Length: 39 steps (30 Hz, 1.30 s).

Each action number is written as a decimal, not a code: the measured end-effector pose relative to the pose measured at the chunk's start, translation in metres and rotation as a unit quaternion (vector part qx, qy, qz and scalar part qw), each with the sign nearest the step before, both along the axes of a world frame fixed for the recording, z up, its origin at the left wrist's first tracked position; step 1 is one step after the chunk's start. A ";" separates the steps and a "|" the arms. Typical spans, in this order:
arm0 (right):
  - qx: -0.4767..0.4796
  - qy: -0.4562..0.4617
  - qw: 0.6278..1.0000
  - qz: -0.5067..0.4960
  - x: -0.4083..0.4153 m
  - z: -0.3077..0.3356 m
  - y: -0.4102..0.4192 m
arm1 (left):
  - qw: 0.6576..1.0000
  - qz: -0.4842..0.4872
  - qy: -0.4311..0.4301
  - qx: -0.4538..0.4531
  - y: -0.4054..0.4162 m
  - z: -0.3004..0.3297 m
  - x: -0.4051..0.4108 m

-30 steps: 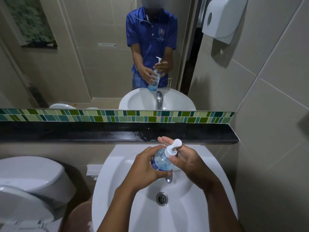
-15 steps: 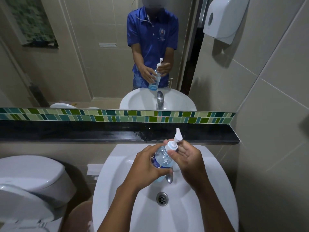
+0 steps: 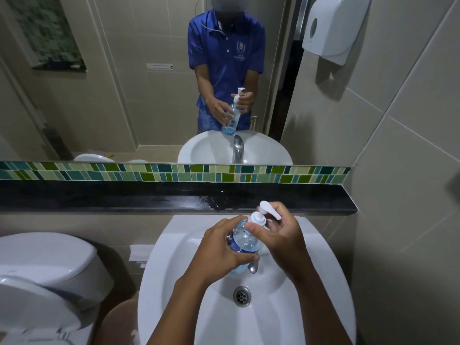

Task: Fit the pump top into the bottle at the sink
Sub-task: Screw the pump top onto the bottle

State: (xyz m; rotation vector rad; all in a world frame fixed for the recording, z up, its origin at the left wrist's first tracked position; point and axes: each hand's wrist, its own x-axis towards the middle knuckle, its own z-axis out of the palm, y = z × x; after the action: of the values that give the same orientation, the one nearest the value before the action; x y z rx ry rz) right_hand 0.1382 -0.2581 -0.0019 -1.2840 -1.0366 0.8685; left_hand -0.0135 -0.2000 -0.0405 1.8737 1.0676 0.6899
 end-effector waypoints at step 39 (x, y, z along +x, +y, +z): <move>0.024 -0.121 0.987 -0.100 0.024 0.018 0.094 | 0.993 0.100 -0.020 0.053 0.083 0.021 0.037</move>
State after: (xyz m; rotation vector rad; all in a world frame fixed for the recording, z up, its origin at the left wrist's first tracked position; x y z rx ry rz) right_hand 0.1617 -0.1645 0.0162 -1.4505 -1.0891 0.5423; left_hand 0.0240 -0.1172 -0.0199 1.8484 1.2251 0.9113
